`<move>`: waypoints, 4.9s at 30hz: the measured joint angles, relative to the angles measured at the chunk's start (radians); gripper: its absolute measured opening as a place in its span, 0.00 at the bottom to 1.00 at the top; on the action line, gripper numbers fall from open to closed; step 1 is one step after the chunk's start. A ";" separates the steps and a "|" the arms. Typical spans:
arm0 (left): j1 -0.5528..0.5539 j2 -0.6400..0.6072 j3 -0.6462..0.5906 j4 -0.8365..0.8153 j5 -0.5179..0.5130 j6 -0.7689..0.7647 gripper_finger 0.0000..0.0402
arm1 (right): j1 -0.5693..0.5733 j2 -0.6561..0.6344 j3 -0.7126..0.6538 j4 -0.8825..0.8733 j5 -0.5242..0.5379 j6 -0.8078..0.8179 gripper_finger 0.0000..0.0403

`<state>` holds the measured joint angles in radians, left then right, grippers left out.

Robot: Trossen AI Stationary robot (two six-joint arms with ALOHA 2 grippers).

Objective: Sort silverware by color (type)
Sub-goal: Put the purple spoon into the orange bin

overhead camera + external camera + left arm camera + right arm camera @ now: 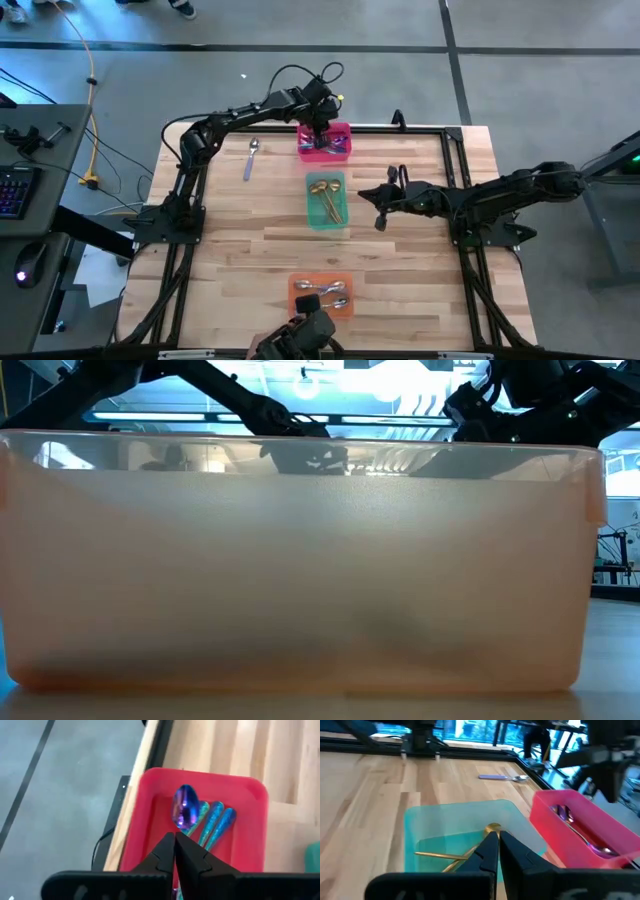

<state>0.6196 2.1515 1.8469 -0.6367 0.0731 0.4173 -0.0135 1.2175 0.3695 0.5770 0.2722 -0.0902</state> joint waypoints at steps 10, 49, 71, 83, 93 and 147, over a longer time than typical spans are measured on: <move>0.013 -0.057 -0.126 0.145 -0.004 -0.074 0.00 | -0.129 0.000 0.000 -0.002 -0.270 -0.118 0.00; 0.110 -0.702 -1.174 0.230 -0.419 -0.801 0.30 | -0.272 0.000 0.000 0.003 -0.399 0.011 0.00; 0.179 -0.681 -1.304 0.561 -0.312 -0.782 0.33 | -0.248 0.000 0.000 0.000 -0.380 0.075 0.00; 0.163 -0.669 -1.304 0.562 -0.338 -0.770 0.21 | -0.171 0.000 0.000 -0.030 -0.298 0.125 0.00; 0.119 -0.625 -1.306 0.582 -0.311 -0.695 0.04 | -0.099 0.000 0.000 -0.029 -0.201 0.162 0.00; -0.304 -0.605 -1.264 0.472 -0.469 -0.963 0.32 | -0.008 0.000 0.000 -0.042 -0.111 0.240 0.00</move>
<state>0.3158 1.5468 0.5834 -0.1643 -0.3958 -0.5457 -0.0213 1.2175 0.3691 0.5353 0.1608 0.1497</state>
